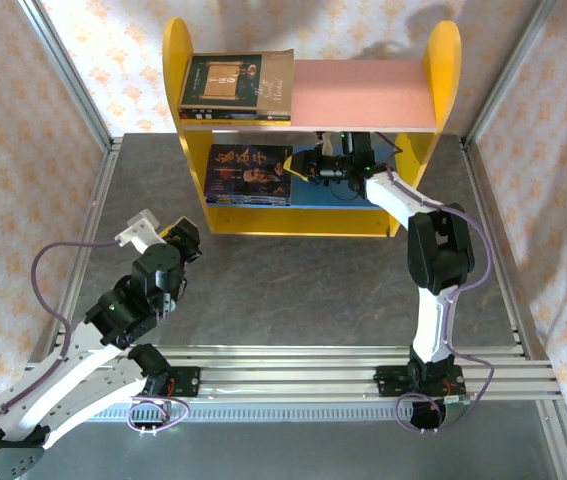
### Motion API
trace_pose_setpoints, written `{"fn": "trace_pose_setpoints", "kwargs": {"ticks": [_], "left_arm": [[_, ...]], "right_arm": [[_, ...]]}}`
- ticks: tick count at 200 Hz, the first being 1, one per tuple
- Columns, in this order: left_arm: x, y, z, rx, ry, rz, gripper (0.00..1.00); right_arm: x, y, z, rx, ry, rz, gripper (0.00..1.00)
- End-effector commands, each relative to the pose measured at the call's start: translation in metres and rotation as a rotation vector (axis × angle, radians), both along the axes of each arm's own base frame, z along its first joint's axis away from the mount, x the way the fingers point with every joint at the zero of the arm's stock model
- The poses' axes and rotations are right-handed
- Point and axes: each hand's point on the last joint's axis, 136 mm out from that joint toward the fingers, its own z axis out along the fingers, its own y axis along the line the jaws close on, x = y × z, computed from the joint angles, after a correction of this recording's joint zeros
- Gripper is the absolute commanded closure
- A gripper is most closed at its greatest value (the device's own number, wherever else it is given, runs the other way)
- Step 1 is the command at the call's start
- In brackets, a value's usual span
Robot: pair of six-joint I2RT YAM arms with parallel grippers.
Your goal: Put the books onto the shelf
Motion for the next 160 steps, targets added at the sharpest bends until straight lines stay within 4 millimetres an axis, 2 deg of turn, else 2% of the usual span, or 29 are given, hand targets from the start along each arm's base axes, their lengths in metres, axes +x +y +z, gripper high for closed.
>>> {"fn": "trace_pose_setpoints", "kwargs": {"ticks": [1, 32, 63, 113, 160], "left_arm": [[0.004, -0.004, -0.008, 0.031, 0.024, -0.016, 0.60], [0.018, -0.024, -0.019, 0.049, 0.030, -0.080, 0.55], [0.034, -0.035, -0.023, 0.081, 0.057, -0.079, 0.53], [0.063, -0.046, -0.031, 0.132, 0.157, -0.069, 0.51], [0.091, -0.056, -0.042, 0.148, 0.240, -0.096, 0.50]], "right_arm": [[-0.007, -0.006, 0.029, -0.015, -0.070, -0.013, 0.67], [-0.015, -0.014, 0.032, -0.061, -0.086, -0.037, 0.57], [-0.026, -0.022, 0.033, -0.097, -0.092, -0.059, 0.48], [-0.051, -0.023, 0.028, -0.106, -0.074, -0.048, 0.48], [-0.070, -0.015, 0.024, -0.106, -0.067, -0.032, 0.50]]}}
